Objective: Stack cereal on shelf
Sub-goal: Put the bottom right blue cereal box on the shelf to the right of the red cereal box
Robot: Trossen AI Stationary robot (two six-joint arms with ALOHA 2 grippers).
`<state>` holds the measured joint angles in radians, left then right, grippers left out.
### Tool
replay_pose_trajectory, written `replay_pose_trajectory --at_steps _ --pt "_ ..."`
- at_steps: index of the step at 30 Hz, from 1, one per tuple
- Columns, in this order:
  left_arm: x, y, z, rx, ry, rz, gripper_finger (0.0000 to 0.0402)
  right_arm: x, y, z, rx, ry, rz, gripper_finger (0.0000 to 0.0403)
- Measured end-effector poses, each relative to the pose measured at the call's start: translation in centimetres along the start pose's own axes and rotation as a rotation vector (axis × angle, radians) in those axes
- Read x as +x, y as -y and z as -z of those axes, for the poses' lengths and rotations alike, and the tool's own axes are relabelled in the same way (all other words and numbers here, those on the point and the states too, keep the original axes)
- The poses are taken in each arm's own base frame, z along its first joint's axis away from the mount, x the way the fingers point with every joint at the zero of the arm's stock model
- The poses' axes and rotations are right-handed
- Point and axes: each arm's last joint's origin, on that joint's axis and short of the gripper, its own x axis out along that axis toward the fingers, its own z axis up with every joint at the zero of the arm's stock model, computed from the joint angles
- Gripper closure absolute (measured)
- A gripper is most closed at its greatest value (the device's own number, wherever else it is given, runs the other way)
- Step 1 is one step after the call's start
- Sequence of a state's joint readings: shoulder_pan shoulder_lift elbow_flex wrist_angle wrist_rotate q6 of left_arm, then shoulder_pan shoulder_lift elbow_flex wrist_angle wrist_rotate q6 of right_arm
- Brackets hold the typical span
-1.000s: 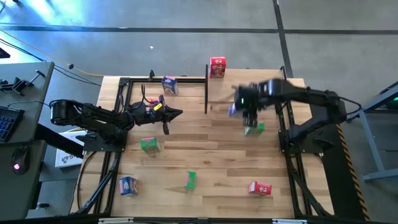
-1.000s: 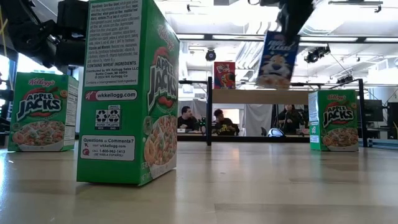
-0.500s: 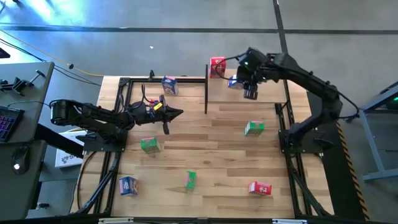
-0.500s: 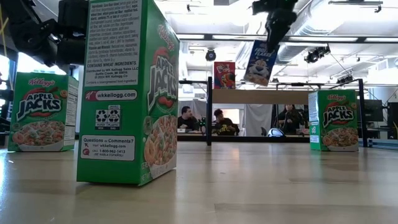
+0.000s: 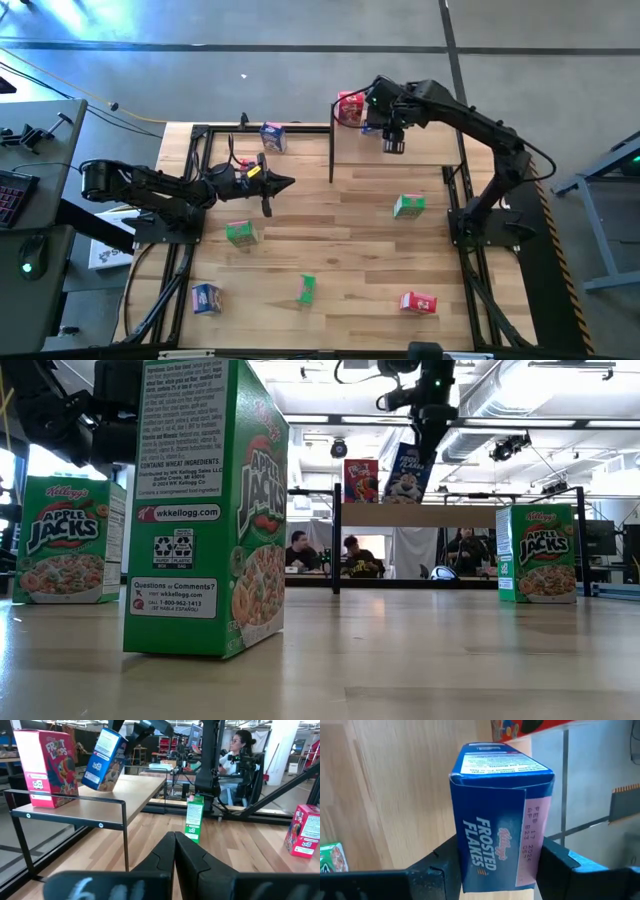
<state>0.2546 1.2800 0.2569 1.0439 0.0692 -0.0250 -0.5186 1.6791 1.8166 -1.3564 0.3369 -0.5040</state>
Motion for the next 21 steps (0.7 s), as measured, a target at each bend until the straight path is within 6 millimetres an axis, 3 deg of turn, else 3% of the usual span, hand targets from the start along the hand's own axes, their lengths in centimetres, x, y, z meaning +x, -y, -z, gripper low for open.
replay_pose_trajectory --at_steps 12,21 --pt "0.0 0.0 0.0 -0.001 0.001 0.000 0.0401 -0.6 0.3 0.2 0.050 -0.033 0.054 0.0226" --pt "0.0 0.0 0.0 -0.008 0.001 0.000 0.0401 -0.5 0.0 1.3 0.042 -0.103 -0.052 0.0226"
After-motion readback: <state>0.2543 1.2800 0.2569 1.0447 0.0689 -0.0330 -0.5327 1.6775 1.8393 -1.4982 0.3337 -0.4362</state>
